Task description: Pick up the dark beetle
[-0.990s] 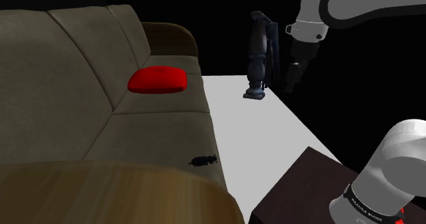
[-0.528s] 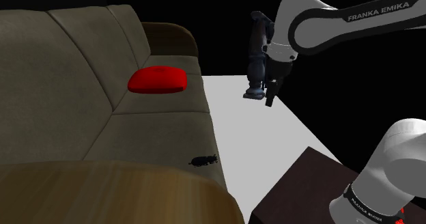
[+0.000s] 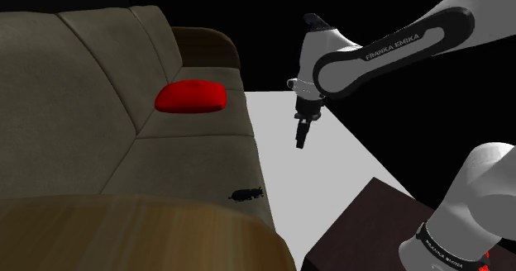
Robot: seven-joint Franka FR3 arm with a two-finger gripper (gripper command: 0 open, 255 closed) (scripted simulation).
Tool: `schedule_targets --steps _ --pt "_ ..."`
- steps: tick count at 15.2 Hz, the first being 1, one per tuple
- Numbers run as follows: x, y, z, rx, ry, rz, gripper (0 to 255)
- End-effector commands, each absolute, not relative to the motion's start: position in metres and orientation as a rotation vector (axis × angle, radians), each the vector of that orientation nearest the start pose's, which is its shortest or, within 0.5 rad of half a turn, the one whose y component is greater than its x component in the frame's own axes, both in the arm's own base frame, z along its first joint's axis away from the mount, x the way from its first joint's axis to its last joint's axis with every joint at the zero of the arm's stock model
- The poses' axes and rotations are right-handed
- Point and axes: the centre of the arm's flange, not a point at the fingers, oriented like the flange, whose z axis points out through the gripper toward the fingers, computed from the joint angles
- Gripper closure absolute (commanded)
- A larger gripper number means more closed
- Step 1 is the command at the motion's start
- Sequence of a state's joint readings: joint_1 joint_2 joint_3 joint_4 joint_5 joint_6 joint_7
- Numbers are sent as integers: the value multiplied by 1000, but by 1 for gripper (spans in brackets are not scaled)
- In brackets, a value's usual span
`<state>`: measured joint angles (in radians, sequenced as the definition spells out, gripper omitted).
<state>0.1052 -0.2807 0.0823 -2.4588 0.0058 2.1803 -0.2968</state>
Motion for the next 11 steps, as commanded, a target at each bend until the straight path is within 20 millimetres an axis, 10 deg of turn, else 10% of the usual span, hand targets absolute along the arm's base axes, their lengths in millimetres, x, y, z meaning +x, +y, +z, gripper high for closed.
schedule_targets --steps 1,11 --pt "449 94 380 -3048 -813 0 0" --pt "501 164 282 -2921 -1118 11 0"
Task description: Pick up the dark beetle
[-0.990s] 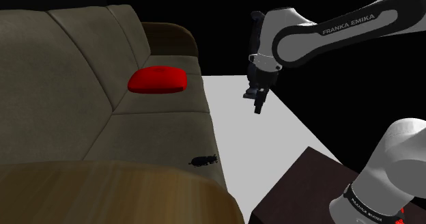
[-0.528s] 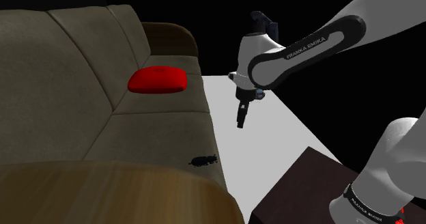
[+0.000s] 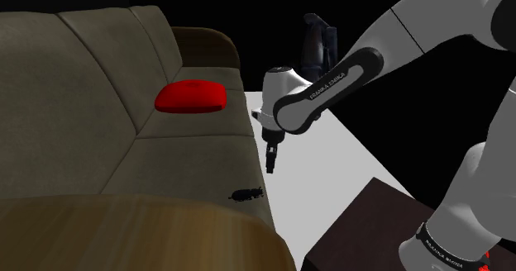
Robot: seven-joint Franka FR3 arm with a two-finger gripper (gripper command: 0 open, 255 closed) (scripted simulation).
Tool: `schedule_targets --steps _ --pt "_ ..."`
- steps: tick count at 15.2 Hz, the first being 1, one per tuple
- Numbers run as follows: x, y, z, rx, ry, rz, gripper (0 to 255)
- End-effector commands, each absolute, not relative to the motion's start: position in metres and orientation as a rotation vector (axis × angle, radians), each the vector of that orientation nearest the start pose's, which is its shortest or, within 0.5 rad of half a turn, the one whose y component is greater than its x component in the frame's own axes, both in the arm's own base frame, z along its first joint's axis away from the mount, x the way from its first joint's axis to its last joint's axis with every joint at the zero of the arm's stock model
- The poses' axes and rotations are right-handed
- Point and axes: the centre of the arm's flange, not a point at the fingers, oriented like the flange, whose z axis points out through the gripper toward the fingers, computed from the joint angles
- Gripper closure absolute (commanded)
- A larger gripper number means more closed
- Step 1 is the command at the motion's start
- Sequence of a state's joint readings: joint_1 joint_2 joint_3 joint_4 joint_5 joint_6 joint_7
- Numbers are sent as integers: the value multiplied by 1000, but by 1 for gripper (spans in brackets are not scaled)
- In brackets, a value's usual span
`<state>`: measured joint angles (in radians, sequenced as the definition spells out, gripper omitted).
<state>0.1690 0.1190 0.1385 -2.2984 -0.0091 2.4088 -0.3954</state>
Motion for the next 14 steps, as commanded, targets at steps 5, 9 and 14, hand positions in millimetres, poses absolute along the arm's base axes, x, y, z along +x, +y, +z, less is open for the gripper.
schedule_targets --steps 5,9,14 --pt "521 203 234 -2846 -1264 17 0" --pt "531 230 202 -2793 -1358 21 0" --pt "531 230 176 -2793 -1358 21 0"
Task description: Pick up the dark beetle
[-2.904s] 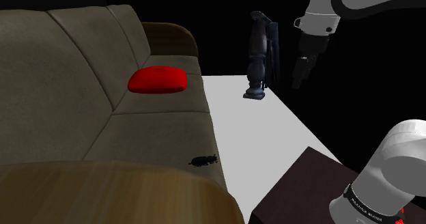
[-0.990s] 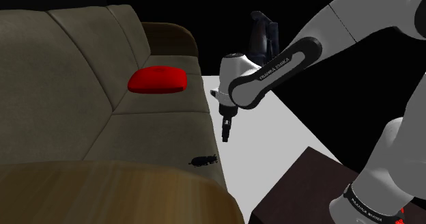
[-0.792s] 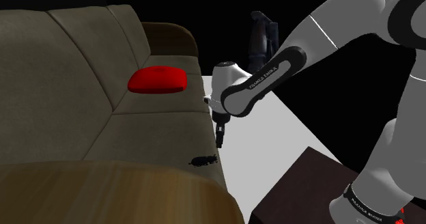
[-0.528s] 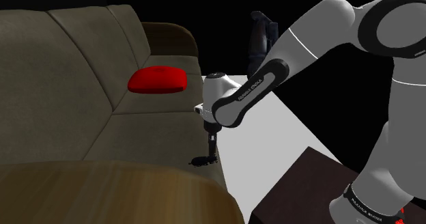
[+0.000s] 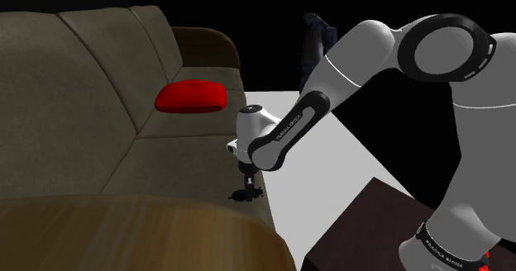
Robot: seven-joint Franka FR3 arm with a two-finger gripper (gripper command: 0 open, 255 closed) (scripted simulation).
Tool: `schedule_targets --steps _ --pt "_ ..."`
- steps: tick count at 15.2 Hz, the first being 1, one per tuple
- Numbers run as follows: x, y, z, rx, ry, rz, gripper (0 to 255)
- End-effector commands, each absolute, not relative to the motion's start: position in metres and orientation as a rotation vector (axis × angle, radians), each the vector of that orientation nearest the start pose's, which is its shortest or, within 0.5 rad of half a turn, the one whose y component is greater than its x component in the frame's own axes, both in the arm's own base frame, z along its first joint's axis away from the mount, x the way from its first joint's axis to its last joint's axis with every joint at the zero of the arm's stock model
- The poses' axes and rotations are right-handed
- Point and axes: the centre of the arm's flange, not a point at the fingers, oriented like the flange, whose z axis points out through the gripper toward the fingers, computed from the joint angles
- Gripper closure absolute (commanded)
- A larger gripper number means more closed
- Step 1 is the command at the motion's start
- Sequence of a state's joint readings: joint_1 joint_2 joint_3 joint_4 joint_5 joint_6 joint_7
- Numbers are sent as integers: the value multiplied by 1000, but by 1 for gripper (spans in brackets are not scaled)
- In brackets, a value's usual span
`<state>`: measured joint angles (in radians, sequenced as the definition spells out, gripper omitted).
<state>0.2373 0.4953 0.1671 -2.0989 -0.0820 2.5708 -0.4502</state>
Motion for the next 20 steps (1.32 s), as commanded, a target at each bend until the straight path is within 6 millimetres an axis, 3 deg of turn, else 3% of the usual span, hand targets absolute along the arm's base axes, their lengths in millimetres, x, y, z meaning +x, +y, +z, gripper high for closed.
schedule_targets --steps 1,4,5,14,20 --pt "531 230 170 -2793 -1358 21 0" --pt "531 230 162 -2793 -1358 21 0" --pt "531 230 162 -2793 -1358 21 255" --pt "531 230 162 -2793 -1358 21 255" --pt "531 230 194 -2793 -1358 21 255"
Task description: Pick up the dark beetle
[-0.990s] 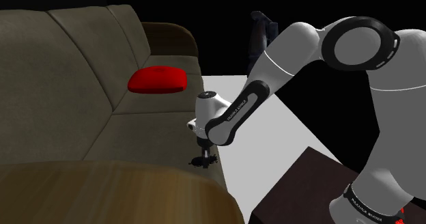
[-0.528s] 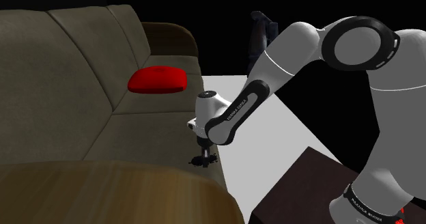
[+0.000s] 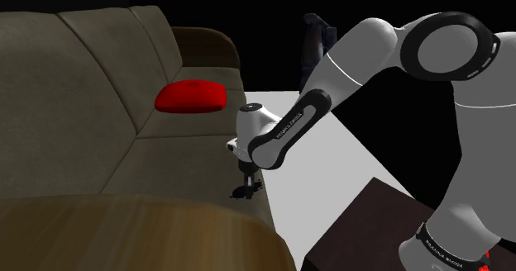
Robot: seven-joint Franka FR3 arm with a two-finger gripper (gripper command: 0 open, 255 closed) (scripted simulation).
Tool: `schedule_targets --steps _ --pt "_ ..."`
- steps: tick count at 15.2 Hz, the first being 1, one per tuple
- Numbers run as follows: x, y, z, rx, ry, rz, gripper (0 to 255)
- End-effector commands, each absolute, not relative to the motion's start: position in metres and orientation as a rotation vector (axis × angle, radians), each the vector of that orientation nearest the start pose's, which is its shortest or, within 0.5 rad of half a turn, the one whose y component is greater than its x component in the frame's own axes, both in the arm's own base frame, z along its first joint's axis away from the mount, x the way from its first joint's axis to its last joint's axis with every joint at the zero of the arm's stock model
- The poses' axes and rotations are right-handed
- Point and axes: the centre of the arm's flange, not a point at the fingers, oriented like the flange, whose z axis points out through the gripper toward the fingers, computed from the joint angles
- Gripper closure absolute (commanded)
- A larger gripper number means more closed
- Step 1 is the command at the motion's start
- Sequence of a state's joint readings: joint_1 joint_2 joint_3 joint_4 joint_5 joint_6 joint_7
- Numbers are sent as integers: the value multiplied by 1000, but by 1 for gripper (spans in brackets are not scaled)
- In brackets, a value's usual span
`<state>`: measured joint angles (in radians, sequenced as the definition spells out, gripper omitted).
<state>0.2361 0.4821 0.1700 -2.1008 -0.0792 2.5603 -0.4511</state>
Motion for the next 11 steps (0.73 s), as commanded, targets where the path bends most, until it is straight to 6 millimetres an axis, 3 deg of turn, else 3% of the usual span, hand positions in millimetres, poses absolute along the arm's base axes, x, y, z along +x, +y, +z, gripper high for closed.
schedule_targets --steps 1,9,11 --pt "531 230 199 -2793 -1358 21 255" --pt "531 230 241 -2793 -1358 21 255" --pt "531 230 242 -2793 -1358 21 255"
